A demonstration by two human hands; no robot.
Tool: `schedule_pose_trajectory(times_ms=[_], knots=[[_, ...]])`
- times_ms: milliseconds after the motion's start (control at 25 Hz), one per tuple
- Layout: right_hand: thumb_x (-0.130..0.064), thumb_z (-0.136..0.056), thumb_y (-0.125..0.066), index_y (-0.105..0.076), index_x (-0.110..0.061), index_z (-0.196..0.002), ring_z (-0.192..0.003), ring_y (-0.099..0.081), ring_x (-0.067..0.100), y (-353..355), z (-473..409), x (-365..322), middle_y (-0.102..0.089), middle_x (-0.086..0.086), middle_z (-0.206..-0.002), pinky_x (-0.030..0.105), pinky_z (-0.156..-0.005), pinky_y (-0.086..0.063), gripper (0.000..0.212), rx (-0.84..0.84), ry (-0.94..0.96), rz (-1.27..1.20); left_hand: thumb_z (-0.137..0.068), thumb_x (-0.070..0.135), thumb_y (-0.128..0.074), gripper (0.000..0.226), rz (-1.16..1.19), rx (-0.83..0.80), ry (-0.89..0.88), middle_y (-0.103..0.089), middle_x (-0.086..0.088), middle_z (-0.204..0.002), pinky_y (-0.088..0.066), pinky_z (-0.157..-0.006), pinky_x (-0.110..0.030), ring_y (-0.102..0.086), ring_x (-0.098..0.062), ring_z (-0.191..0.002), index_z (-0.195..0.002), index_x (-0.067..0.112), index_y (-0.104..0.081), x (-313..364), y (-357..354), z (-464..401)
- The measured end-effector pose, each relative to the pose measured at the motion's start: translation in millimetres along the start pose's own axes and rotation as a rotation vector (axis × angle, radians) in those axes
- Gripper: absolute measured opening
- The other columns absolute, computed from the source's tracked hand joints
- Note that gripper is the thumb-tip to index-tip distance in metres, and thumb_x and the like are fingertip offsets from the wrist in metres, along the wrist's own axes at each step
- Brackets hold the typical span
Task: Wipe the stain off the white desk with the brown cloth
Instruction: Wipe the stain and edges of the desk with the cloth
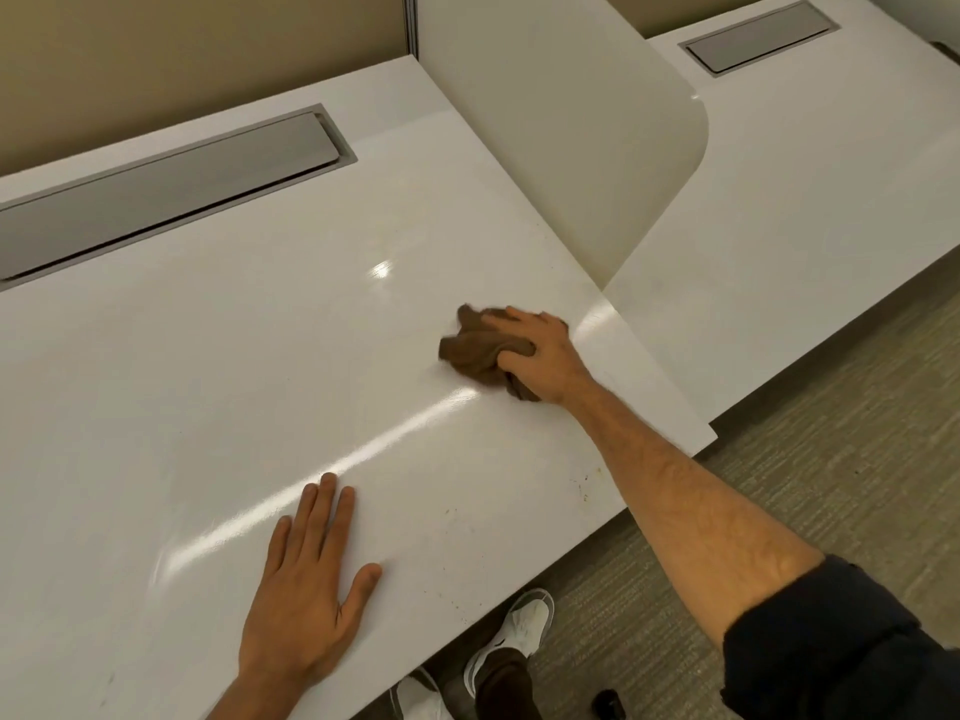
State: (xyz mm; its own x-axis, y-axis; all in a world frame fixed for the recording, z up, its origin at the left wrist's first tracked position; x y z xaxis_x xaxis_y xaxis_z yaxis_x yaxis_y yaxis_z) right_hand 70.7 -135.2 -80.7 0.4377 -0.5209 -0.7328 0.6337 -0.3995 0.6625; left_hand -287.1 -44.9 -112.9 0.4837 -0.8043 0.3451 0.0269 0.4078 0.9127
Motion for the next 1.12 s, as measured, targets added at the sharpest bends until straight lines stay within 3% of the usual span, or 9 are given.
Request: schedule_pose_trajectory(times_ms=[240, 360, 440, 520, 600, 680, 800, 880, 1120], knots=[[-0.021, -0.075, -0.052, -0.076, -0.023, -0.119, -0.135, -0.03, 0.012, -24, 100, 12, -0.057, -0.018, -0.138, 0.0, -0.101, -0.014, 0.05, -0.19, -0.105, -0.182, -0.101, 0.068, -0.011, 0.082, -0.025, -0.002, 0.015, 0.004, 0.002, -0.176, 0.005, -0.129, -0.034, 0.007, -0.016, -0.162, -0.167, 0.02, -0.004, -4, -2, 0], [-0.021, -0.073, -0.052, -0.076, -0.022, -0.116, -0.137, -0.033, 0.011, -34, 153, 17, -0.058, -0.025, -0.127, 0.007, -0.103, -0.02, 0.05, -0.216, -0.156, -0.229, -0.102, 0.066, -0.014, 0.08, -0.041, 0.006, 0.003, 0.005, 0.002, -0.176, 0.006, -0.129, -0.034, 0.008, -0.016, -0.162, -0.167, 0.02, -0.003, -4, -4, 1], [-0.021, -0.073, -0.05, -0.076, -0.013, -0.116, -0.13, -0.042, 0.012, -41, 178, 18, -0.068, -0.005, -0.122, 0.005, -0.102, -0.025, 0.051, -0.233, -0.191, -0.284, -0.102, 0.067, -0.013, 0.081, -0.038, 0.006, 0.004, 0.005, 0.002, -0.176, 0.005, -0.129, -0.034, 0.008, -0.016, -0.162, -0.167, 0.02, -0.004, -5, -5, 2], [-0.015, -0.072, -0.048, -0.077, 0.004, -0.095, -0.099, -0.06, 0.021, -23, 182, 18, -0.071, 0.016, -0.094, 0.026, -0.094, -0.045, 0.042, -0.174, -0.266, -0.491, -0.102, 0.067, -0.012, 0.081, -0.031, 0.009, -0.001, 0.004, 0.002, -0.176, 0.004, -0.129, -0.035, 0.007, -0.016, -0.162, -0.167, 0.02, -0.005, -5, -5, 2], [-0.012, -0.072, -0.047, -0.073, -0.008, -0.066, -0.065, -0.058, 0.02, 22, 164, 22, -0.062, 0.007, -0.063, 0.036, -0.066, -0.047, 0.027, 0.01, -0.291, -0.593, -0.102, 0.067, -0.014, 0.08, -0.027, 0.016, -0.003, 0.003, 0.003, -0.176, 0.004, -0.129, -0.034, 0.006, -0.016, -0.162, -0.167, 0.02, -0.007, -4, -5, 2], [-0.016, -0.075, -0.046, -0.07, -0.023, -0.063, -0.058, -0.058, 0.013, 74, 137, 33, -0.063, -0.007, -0.057, 0.032, -0.059, -0.046, 0.029, 0.223, -0.269, -0.475, -0.102, 0.066, -0.015, 0.08, -0.021, 0.012, -0.003, 0.003, 0.002, -0.176, 0.005, -0.13, -0.034, 0.006, -0.016, -0.162, -0.167, 0.021, -0.007, -4, -5, 1], [-0.019, -0.087, -0.044, -0.074, -0.028, -0.114, -0.101, -0.066, 0.02, 105, 95, 51, -0.073, -0.007, -0.102, 0.036, -0.089, -0.049, 0.041, 0.287, -0.227, -0.123, -0.102, 0.066, -0.015, 0.079, -0.029, 0.013, -0.001, 0.005, 0.002, -0.176, 0.005, -0.13, -0.035, 0.009, -0.016, -0.162, -0.167, 0.021, -0.005, -3, -4, 3], [-0.02, -0.097, -0.041, -0.046, -0.024, -0.151, -0.14, -0.044, 0.032, 85, 72, 70, -0.053, 0.002, -0.15, 0.047, -0.117, -0.032, 0.055, 0.111, -0.213, 0.152, -0.103, 0.065, -0.016, 0.079, -0.031, 0.019, 0.002, 0.005, 0.002, -0.176, 0.005, -0.13, -0.035, 0.009, -0.016, -0.162, -0.167, 0.02, -0.006, -3, -3, 3], [-0.043, -0.083, -0.066, -0.059, -0.03, -0.141, -0.145, -0.039, 0.036, 50, 80, 64, -0.046, 0.006, -0.158, 0.062, -0.115, -0.029, 0.06, -0.013, 0.032, 0.387, -0.101, 0.069, -0.01, 0.082, -0.015, 0.007, 0.0, 0.006, 0.0, -0.176, 0.004, -0.131, -0.037, 0.011, -0.015, -0.162, -0.167, 0.02, -0.004, -4, -5, 2]])
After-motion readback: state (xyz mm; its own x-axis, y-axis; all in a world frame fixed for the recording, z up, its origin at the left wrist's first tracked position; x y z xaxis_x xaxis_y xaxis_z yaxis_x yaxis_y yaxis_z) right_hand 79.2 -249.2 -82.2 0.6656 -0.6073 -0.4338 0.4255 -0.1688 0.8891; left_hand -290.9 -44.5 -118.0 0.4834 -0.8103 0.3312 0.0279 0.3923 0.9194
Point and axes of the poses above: each hand's wrist, its own z-axis away from the middle knuckle, its own y-axis out of the back of the hand, x = y × z, the point moved 5 cm from there along -z, towards the middle knuckle
